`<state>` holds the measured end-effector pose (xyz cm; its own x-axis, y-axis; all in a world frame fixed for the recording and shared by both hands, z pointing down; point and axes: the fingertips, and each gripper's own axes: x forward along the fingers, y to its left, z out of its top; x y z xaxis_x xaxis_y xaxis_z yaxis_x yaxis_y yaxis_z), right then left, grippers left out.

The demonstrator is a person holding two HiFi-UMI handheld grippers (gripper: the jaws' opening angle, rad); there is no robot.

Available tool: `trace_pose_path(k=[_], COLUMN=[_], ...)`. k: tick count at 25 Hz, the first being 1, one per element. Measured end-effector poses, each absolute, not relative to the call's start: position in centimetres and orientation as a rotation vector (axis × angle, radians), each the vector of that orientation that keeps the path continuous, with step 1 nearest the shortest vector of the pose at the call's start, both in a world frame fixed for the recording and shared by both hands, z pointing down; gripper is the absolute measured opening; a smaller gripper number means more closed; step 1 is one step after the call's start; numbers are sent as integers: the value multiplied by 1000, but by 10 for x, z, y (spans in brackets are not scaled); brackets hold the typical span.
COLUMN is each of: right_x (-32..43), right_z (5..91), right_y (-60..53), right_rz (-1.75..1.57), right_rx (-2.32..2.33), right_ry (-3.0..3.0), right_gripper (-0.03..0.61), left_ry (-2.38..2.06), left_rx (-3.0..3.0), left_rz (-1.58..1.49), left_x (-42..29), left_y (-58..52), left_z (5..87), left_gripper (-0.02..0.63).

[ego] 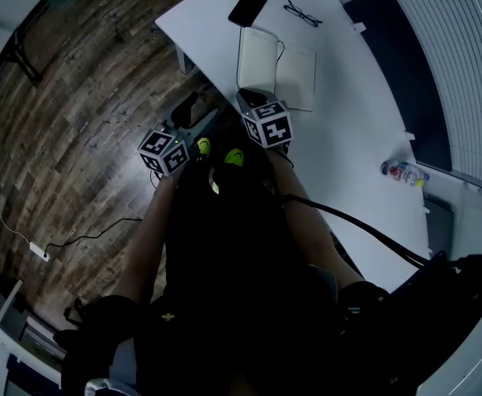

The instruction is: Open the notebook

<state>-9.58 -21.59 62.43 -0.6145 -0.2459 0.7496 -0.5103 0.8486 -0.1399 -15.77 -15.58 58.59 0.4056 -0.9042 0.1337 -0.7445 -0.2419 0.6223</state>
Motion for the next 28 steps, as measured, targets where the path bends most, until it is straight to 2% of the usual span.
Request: trace_pose_path(k=[28], right_x=[-113], right_z=[685], right_y=[-206], right_rz=[460], right_rx=[472], right_ry=[-2142], right_gripper=[21], left_ry=[-1449], left_rx=[1948], left_rz=[-363], left_x=[-185], left_y=[-141], left_z=[610], left_gripper=[311])
